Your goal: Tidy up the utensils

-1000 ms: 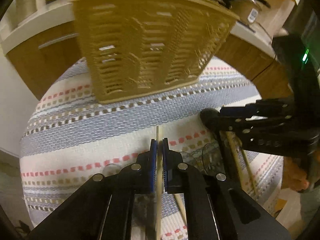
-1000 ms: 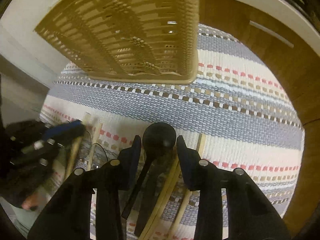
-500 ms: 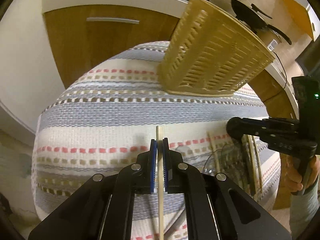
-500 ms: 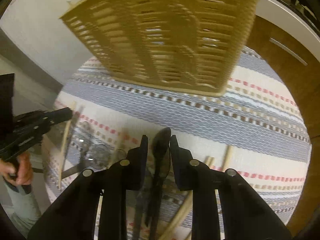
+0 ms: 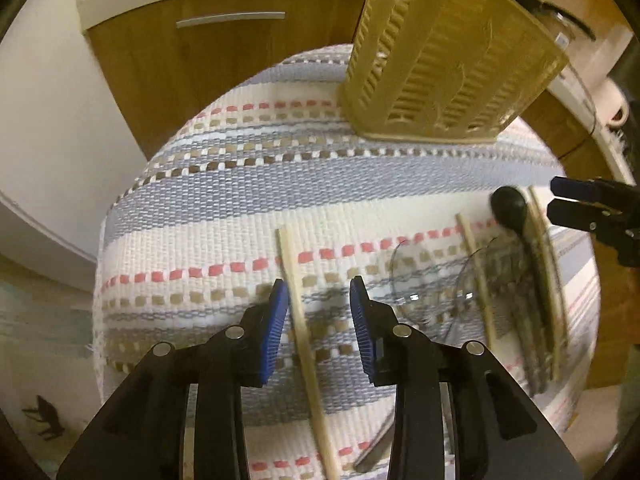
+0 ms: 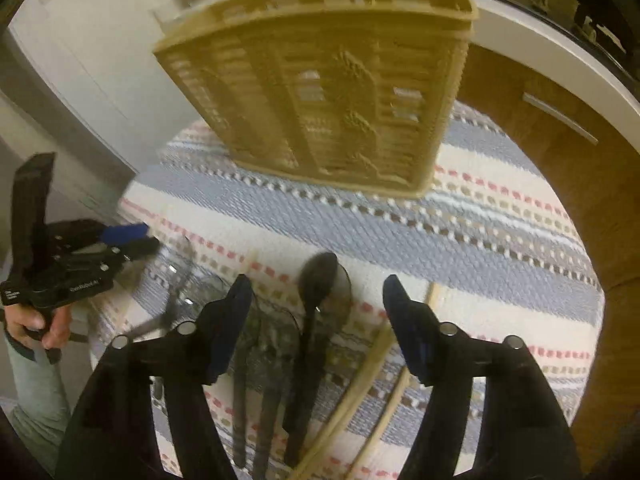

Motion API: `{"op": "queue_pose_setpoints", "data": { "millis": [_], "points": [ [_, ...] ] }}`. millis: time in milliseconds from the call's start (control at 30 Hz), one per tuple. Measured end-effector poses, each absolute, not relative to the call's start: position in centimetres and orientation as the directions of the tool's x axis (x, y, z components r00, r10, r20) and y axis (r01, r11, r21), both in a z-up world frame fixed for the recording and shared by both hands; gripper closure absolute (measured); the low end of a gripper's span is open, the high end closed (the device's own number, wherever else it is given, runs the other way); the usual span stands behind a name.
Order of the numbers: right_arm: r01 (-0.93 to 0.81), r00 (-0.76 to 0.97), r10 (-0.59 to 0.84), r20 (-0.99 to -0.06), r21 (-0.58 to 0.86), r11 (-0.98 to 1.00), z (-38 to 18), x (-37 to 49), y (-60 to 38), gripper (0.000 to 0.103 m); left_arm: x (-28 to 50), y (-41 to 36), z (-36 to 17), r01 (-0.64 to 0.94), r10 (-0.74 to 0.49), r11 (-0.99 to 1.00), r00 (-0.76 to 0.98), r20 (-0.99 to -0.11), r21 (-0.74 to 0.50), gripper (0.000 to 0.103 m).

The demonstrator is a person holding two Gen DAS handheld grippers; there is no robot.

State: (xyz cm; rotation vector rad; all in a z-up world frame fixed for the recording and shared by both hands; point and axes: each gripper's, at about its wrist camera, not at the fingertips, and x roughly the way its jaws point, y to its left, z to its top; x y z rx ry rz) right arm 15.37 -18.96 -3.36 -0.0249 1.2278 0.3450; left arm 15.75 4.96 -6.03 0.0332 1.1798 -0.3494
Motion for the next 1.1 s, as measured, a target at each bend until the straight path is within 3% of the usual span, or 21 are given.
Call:
{"op": "queue_pose_setpoints", "data": {
  "millis": [133, 400, 567, 800, 1000, 1100],
  "points": [
    [-0.262, 0.197, 0.261, -0.945, 0.206, 0.943, -4.2, 15.5, -19.3, 0.066, 15.4, 4.3, -5.9, 0.297, -0.218, 0.948, 0.342, -0.914, -0.114, 0.073],
    [-0.246, 0.181, 0.235, -0.955, 0.188, 0.951, -5.7, 16.2, -17.6, 0.067, 14.7, 4.4, -5.9, 0.298, -0.197, 0.951, 0.372, -0.907, -0.084, 0.082],
    [-0.307, 0.167, 0.317, -0.933, 0.256, 0.916, -4.8, 16.1, -15.2, 0.067, 14.5, 4.7, -5.8, 0.298, -0.209, 0.950, 0.377, -0.902, -0.096, 0.083],
    [-0.310, 0.179, 0.288, -0.941, 0.224, 0.924, -4.7, 16.2, -14.9, 0.067, 14.5, 4.4, -5.8, 0.303, -0.225, 0.947, 0.376, -0.899, -0.110, 0.083],
    [-0.336, 0.095, 0.358, -0.929, 0.309, 0.890, -5.5, 16.3, -13.3, 0.067, 14.6, 4.5, -5.7, 0.302, -0.231, 0.946, 0.376, -0.898, -0.116, 0.083],
    [-0.352, 0.116, 0.320, -0.940, 0.262, 0.899, -5.7, 16.4, -12.0, 0.067, 14.6, 4.7, -5.7, 0.298, -0.243, 0.945, 0.374, -0.895, -0.132, 0.083]
  ]
}}
